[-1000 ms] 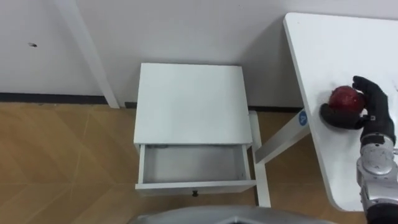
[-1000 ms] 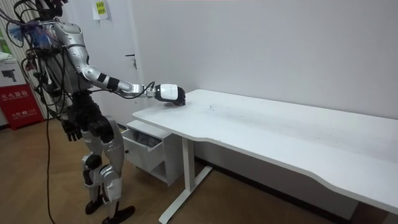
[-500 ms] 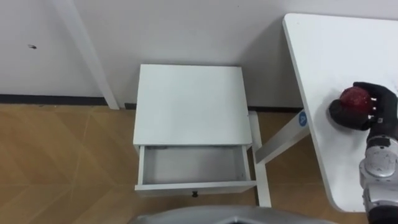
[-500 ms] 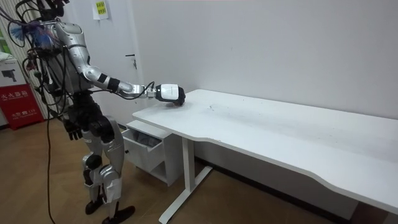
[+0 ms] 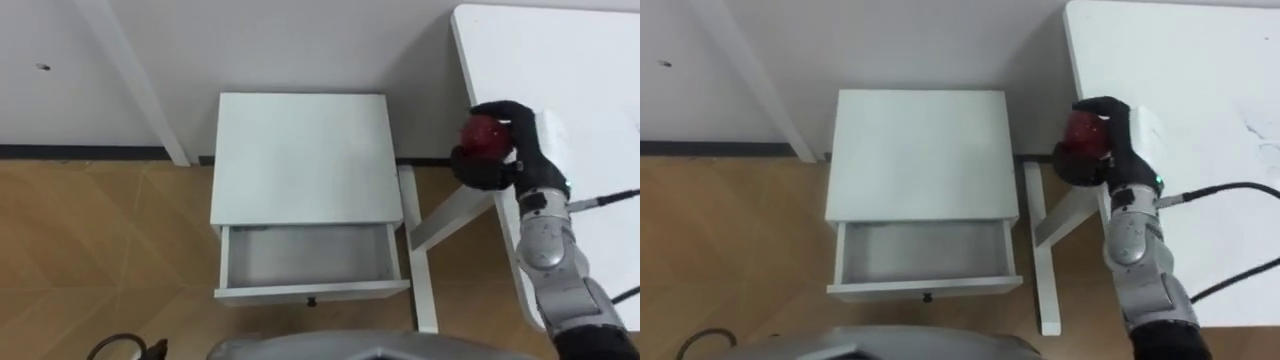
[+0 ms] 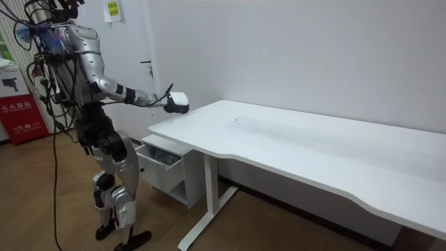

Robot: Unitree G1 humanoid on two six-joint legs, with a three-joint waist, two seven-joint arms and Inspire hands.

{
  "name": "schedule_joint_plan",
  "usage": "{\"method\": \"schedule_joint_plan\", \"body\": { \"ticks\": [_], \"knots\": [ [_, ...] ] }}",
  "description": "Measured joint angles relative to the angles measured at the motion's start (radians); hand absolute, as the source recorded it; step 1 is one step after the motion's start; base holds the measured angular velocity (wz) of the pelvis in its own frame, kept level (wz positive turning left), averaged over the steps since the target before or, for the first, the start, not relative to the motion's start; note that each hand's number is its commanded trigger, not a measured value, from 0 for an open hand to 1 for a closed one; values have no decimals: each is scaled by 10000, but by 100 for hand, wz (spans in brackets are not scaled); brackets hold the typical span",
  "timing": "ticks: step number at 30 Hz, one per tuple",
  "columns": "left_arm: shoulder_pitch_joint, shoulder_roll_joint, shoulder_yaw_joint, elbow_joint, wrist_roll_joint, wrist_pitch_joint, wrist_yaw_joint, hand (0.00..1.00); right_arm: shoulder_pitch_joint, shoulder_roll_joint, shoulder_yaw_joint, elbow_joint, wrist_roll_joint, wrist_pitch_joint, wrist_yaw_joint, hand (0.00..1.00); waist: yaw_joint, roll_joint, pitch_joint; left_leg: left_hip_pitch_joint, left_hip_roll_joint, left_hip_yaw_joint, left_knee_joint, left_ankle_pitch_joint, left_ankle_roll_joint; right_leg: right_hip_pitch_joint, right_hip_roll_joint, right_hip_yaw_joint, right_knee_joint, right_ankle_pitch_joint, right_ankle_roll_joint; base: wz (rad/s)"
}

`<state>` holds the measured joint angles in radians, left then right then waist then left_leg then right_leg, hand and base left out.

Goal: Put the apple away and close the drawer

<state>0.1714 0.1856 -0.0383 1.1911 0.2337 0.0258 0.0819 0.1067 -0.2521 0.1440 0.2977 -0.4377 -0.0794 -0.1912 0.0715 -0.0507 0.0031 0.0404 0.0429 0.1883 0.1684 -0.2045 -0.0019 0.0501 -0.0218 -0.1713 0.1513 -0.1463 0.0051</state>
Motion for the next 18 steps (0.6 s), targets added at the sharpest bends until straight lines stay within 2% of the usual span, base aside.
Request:
{"method": "schedule_joint_plan", "body": {
  "ticks": [1,2,3,4,5,7,13,16,17,18],
  "knots": [
    [-117,-43,-112,-2,1,40,20,0,-25,10,645,49,8,241,527,100,189,65,50,-57,-3,-51,6,8,-9,-30,-11,-95,-2,0,0,17],
    [-216,-130,-152,-5,1,89,23,0,-36,185,1290,59,21,414,1054,100,347,131,82,-192,-20,-126,41,14,-5,-117,-32,-192,2,0,0,18],
    [-279,-182,-155,-5,1,121,21,0,-52,299,1580,58,23,464,1286,100,432,129,89,-274,-28,-169,71,19,3,-172,-42,-244,5,0,0,27],
    [-378,-266,-166,-6,1,131,-3,0,-85,534,2049,57,32,492,1742,100,481,203,130,-468,-59,-307,196,32,23,-292,-71,-335,1,0,0,34],
    [-450,-305,-163,25,4,132,-41,0,-126,704,2386,55,48,491,2098,100,661,249,142,-627,-93,-427,240,50,46,-400,-105,-454,-7,-1,1,34],
    [-515,-302,-152,71,8,184,-81,0,-265,823,2778,24,47,495,2592,100,784,241,131,-814,-129,-573,295,66,61,-509,-136,-544,-9,-1,2,28],
    [-383,-318,-147,90,4,258,-443,0,-687,783,2962,-2,47,492,3492,100,780,108,59,-789,-192,-682,293,69,68,-445,-207,-523,-6,-2,3,5],
    [-505,-316,-150,94,5,243,-474,0,-683,769,2951,2,43,492,3714,100,696,104,60,-761,-207,-766,282,69,69,-415,-223,-529,-8,-2,4,-2],
    [-511,-311,-150,130,0,243,-473,0,-677,763,2952,59,40,492,3798,100,695,124,86,-703,-221,-766,257,68,69,-377,-222,-529,-10,-3,4,-5],
    [-511,-312,-151,136,-4,244,-473,0,-665,759,2951,100,38,492,3813,51,689,141,118,-655,-228,-765,244,68,69,-331,-222,-529,-10,-3,5,0]
  ]
}}
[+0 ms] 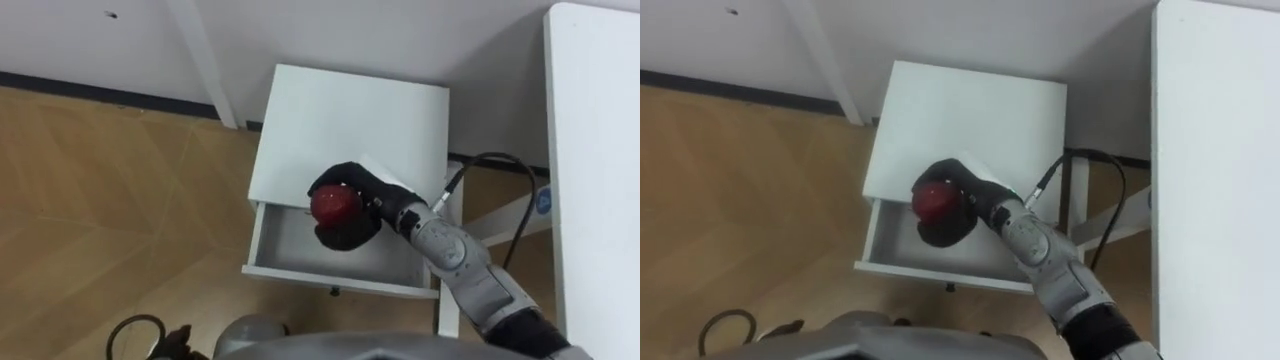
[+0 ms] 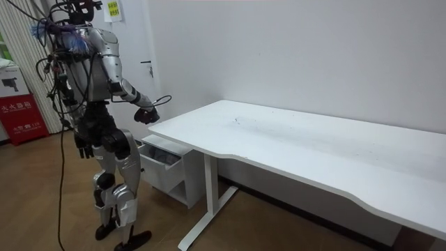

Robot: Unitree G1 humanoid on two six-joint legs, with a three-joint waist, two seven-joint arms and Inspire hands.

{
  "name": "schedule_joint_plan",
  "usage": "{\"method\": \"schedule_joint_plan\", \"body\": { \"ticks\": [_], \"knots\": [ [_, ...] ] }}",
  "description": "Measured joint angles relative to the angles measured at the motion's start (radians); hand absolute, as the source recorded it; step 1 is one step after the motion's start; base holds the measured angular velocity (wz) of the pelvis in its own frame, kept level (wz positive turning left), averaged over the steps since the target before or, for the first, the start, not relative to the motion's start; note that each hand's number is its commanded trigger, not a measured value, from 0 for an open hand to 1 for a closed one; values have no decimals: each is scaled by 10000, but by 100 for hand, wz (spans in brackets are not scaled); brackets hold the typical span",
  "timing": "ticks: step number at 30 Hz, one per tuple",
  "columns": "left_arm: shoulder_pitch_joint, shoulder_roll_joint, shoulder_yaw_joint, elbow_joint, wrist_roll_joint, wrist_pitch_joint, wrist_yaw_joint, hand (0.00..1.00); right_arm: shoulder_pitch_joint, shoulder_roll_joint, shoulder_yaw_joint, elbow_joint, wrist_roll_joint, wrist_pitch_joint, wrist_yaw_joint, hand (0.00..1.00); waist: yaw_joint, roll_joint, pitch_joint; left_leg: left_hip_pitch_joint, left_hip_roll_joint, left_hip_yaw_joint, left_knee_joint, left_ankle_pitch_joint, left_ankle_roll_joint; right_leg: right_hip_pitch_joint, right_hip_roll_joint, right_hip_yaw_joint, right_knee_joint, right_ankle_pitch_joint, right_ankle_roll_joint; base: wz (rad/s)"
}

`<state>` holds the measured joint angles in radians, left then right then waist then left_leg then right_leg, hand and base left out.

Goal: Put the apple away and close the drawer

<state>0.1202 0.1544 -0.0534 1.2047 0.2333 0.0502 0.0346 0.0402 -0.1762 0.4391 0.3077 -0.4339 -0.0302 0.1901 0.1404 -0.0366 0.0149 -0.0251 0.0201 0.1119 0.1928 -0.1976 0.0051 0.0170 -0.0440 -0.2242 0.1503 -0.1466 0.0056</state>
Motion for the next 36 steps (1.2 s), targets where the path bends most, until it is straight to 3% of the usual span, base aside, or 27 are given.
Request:
{"method": "schedule_joint_plan", "body": {
  "ticks": [2,7,12,19,31,36],
  "knots": [
    [2,-1,-14,25,-38,-11,3,0,50,-29,-1,154,3,3,90,0,21,27,24,28,4,-3,-37,0,0,21,-2,13,0,-7,11,5],
    [8,-8,-29,26,-41,-15,-41,0,61,-86,-7,522,-22,-8,165,0,13,68,57,-35,-2,-46,-29,-1,2,-3,-2,-8,-9,-24,39,1],
    [5,-22,-30,-5,-44,-52,-30,0,30,-132,-21,1047,-15,-21,136,0,11,92,40,-181,8,-67,63,-13,21,-44,13,-24,-8,-25,41,1],
    [32,-85,-24,30,-40,-58,-1,0,66,-131,-94,1098,-15,-24,92,0,-5,223,-86,-216,11,-67,141,-6,31,-25,13,-50,10,-25,40,0],
    [56,-82,-17,30,-40,-55,17,0,197,-123,-321,1097,-1,-24,14,0,-22,169,-102,-235,3,-88,230,-2,39,-1,-7,-112,12,-25,40,1],
    [69,-80,-7,37,-84,-55,43,0,233,-88,-411,1193,135,-90,-183,0,-215,103,-89,-229,2,-82,267,-1,41,29,-25,-53,11,-25,40,1]
  ]
}}
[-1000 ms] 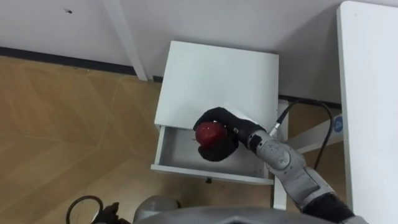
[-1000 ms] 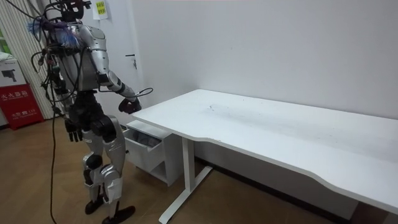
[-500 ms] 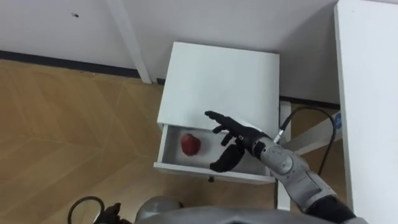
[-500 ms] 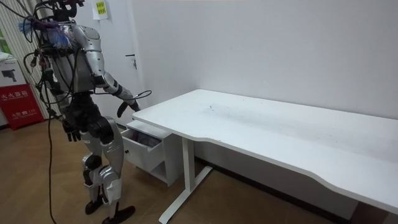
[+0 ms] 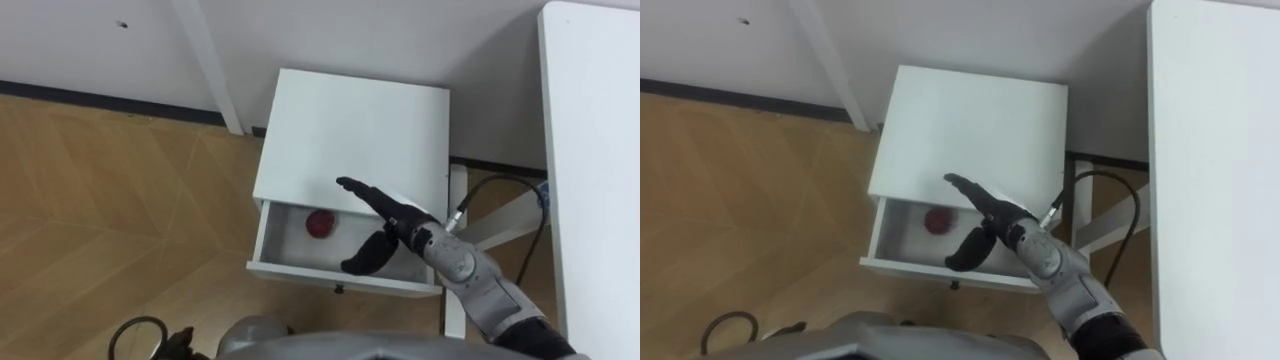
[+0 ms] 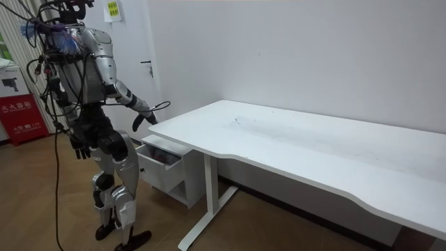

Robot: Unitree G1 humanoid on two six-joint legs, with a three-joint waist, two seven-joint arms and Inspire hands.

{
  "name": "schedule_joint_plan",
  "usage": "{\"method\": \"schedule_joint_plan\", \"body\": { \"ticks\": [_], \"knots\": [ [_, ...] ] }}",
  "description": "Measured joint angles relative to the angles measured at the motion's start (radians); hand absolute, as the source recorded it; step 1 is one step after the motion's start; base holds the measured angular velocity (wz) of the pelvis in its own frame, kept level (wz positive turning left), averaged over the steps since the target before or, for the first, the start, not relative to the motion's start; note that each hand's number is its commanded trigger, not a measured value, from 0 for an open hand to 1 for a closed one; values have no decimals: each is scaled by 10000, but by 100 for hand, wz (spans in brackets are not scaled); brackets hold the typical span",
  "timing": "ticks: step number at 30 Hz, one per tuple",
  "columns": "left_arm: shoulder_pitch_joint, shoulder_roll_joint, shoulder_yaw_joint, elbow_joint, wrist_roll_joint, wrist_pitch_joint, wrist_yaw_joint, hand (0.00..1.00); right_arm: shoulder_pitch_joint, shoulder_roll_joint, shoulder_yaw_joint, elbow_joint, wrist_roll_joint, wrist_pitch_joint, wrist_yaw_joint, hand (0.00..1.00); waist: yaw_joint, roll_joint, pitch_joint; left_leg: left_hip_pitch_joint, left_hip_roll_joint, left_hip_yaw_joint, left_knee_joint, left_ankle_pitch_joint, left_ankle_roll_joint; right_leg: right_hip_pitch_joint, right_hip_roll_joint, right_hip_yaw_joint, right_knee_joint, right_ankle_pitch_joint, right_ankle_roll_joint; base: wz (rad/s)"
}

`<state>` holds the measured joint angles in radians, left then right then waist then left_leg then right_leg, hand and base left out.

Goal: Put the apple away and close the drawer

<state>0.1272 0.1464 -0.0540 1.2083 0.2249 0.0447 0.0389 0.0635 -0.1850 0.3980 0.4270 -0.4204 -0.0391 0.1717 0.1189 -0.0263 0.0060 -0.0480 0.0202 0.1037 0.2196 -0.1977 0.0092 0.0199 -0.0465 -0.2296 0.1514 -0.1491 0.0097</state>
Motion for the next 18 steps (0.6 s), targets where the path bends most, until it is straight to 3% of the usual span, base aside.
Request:
{"method": "schedule_joint_plan", "body": {
  "ticks": [6,9,12,13,14,15,16,17,18],
  "knots": [
    [231,-13,256,-77,-431,-23,468,0,308,237,-1197,1596,1270,-308,-1082,0,-131,-101,-21,69,15,16,-13,-1,18,41,-30,-16,8,-1,1,-1],
    [458,-110,911,-86,-589,-32,634,0,453,296,-2295,2871,1792,-575,-1772,0,-406,-81,-17,69,8,27,34,-37,72,73,-138,-107,75,-21,34,6],
    [465,-168,1136,-77,-708,-66,681,0,610,197,-3417,4339,2460,-566,-2428,0,-722,29,9,39,-176,57,353,-217,277,-113,-400,-182,848,-320,229,11],
    [471,-225,1201,46,-879,-71,680,0,546,96,-3509,4789,2450,-537,-2654,0,-824,164,-2,-37,-189,266,548,-388,413,-615,-618,-178,2008,-521,461,0],
    [407,-230,1301,138,-940,-102,680,0,570,153,-3870,4959,2577,-537,-2740,0,-937,278,-29,-47,-302,324,654,-443,490,-1465,-968,-209,3798,-556,519,6],
    [383,-192,1359,136,-958,-127,693,0,596,199,-4073,5031,2627,-565,-2819,0,-1024,264,-20,-24,-443,344,732,-482,593,-1946,-1244,-152,4889,-470,500,14],
    [386,-138,1405,167,-998,-220,781,0,653,167,-4413,5289,2703,-600,-2914,0,-1163,273,-4,13,-633,345,1013,-612,823,-2875,-1679,233,6841,177,367,14],
    [308,-128,1439,210,-995,-282,871,0,670,93,-4931,5377,3028,-613,-3007,0,-1238,402,4,20,-655,330,1407,-820,1043,-4009,-1800,872,8488,1599,365,-4],
    [303,-123,1515,254,-994,-329,881,0,671,30,-5111,5426,3215,-641,-3091,0,-1214,670,-15,-56,-613,406,1614,-920,1152,-4577,-1751,1167,9271,2169,394,-30]
  ]
}}
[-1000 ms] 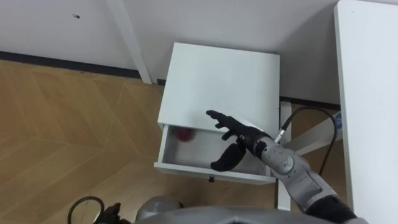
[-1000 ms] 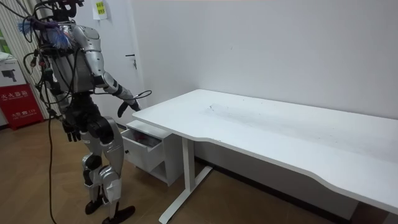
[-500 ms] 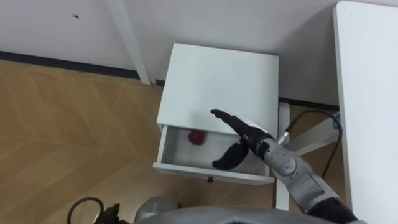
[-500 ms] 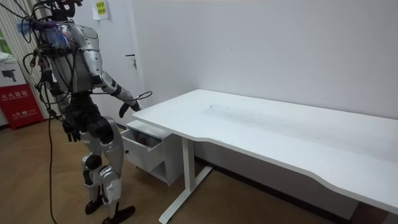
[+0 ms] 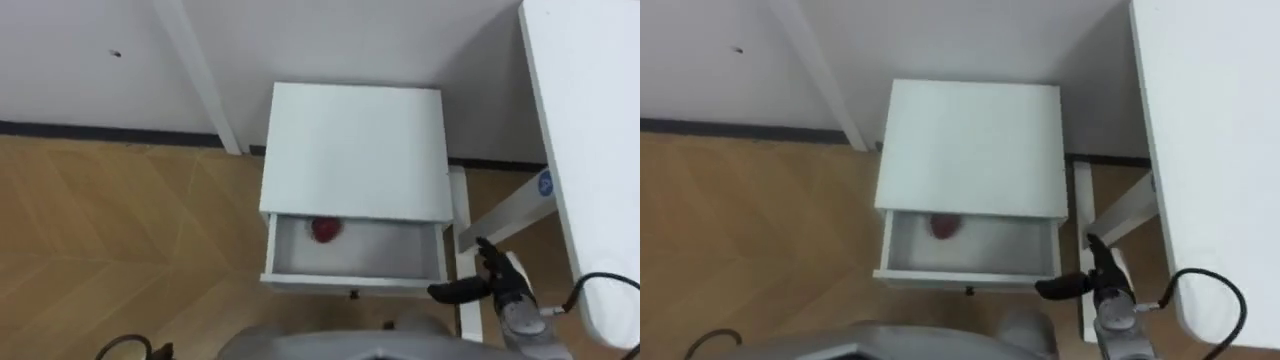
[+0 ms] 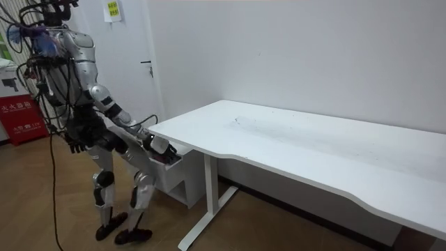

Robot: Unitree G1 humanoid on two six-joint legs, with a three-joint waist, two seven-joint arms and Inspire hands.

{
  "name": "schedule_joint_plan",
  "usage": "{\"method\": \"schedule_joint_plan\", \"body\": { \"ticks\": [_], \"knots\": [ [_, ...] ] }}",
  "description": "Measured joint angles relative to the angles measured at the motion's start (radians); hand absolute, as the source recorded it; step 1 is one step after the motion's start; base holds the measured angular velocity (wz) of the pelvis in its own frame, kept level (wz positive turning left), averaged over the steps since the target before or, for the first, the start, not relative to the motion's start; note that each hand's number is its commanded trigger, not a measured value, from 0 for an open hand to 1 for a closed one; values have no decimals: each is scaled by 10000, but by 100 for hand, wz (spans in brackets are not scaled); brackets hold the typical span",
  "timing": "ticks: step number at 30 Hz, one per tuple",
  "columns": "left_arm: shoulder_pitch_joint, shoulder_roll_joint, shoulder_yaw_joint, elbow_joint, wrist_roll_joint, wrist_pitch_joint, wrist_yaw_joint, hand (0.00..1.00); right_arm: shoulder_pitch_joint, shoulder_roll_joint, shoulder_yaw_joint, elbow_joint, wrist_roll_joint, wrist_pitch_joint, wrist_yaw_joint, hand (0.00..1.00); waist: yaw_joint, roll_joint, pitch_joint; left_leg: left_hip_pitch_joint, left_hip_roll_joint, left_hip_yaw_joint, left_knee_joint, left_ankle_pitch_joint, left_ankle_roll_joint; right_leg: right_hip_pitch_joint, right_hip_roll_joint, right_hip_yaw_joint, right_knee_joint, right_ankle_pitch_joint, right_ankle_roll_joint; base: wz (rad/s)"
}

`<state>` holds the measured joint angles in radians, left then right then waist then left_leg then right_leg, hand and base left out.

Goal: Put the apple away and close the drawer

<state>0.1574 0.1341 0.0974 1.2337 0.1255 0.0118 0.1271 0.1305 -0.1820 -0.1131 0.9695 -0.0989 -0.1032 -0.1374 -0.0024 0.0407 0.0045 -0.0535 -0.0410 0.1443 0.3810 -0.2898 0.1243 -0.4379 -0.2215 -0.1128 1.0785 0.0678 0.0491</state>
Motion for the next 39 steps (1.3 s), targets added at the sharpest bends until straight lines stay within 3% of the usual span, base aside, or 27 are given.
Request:
{"method": "schedule_joint_plan", "body": {
  "ticks": [1,2,4,6,7,9,11,12,14,16,17,18,19,20,22,25,28,33,39],
  "knots": [
    [-46,104,9,68,-7,5,12,0,-128,-114,-170,46,402,-83,-147,0,-123,52,89,-181,101,83,401,-186,161,-1172,226,364,2534,-212,-237,-20],
    [-132,208,-12,58,-83,70,3,0,-63,-235,-288,75,1038,-177,-221,0,-351,324,103,-422,300,-3,756,-268,242,-2153,421,305,4920,-788,-356,0],
    [-232,371,-36,56,-146,151,-6,0,-47,-417,-262,389,1513,-191,-298,0,-455,499,154,-678,461,-92,967,-299,295,-3337,707,180,6925,-1385,-354,13],
    [-248,427,-2,-31,-137,288,-12,0,-34,-493,-248,864,1632,-42,-304,0,-488,507,149,-746,501,-83,1051,-343,371,-3667,738,192,7273,-1747,-272,2],
    [-69,386,-8,-196,-134,391,-19,0,54,-508,-186,1018,1638,142,-311,0,-505,456,118,-732,495,-77,1116,-394,443,-3549,691,277,6886,-1798,-208,0],
    [191,349,-12,-412,-140,450,-31,0,89,-501,142,1198,1727,451,-332,0,-489,423,153,-752,468,-75,1256,-490,496,-2802,657,429,5415,-1819,-82,0],
    [477,353,-37,-453,-145,487,-27,0,131,-422,461,1275,1729,688,-324,0,-444,246,118,-688,282,-76,1186,-539,473,-1045,573,581,2012,-1871,94,0],
    [528,356,-34,-449,-150,492,-27,0,135,-406,495,1273,1726,716,-307,0,-433,190,135,-650,214,-77,1144,-537,473,-532,518,541,1043,-1886,190,3],
    [678,376,-20,-463,-150,522,-21,0,222,-307,501,1498,1773,704,-156,0,-314,-159,126,-372,24,-74,802,-467,426,1596,508,284,-2585,-2110,488,3],
    [701,412,-25,-677,-170,532,-4,0,240,-193,534,1639,1765,692,13,0,-61,-280,38,-172,-73,-25,272,-305,140,2733,691,238,-4966,-2256,576,-15],
    [666,451,-18,-852,-268,531,26,0,221,-78,542,1712,1723,668,185,0,84,-492,0,-52,-99,109,-168,-137,-272,3227,814,273,-6258,-2203,562,-25],
    [674,464,-14,-964,-364,528,59,0,180,-25,552,1825,1723,646,267,0,159,-582,-27,-5,-100,160,-389,-57,-456,3439,890,271,-6882,-2100,514,-27],
    [703,500,1,-1008,-446,505,181,0,66,94,554,2072,1724,596,382,0,285,-756,-38,98,-101,218,-721,80,-630,3871,1044,259,-7876,-1717,419,-31],
    [624,521,57,-999,-473,511,217,0,69,172,600,2210,1725,593,506,0,385,-913,-88,182,-89,343,-917,148,-664,4255,1120,215,-8664,-1626,405,-30],
    [599,439,214,-976,-524,513,218,0,-12,197,785,2376,1728,601,647,0,510,-1001,-49,278,-57,427,-953,169,-637,4630,1208,235,-9293,-1601,416,-33],
    [448,309,225,-956,-516,508,176,0,-108,221,812,2522,1722,597,897,0,341,-928,-41,300,30,415,-966,176,-624,4732,1290,-4,-9487,-1725,389,-7],
    [292,298,486,-959,-440,479,138,0,-126,220,803,2778,1730,615,1156,0,363,-853,-26,434,129,417,-1167,300,-409,4713,1447,-29,-9491,-1833,276,-3],
    [299,316,789,-967,-443,483,-15,0,-118,212,797,2887,1821,614,1418,0,344,-732,5,505,289,317,-1284,303,-405,4719,1663,-219,-9494,-1961,108,-2],
    [318,11,1307,-711,-448,495,-98,0,-111,195,382,3485,2483,726,1534,0,349,-595,32,906,294,149,-1668,321,-437,5049,1733,-273,-9622,-2028,32,5]
  ]
}}
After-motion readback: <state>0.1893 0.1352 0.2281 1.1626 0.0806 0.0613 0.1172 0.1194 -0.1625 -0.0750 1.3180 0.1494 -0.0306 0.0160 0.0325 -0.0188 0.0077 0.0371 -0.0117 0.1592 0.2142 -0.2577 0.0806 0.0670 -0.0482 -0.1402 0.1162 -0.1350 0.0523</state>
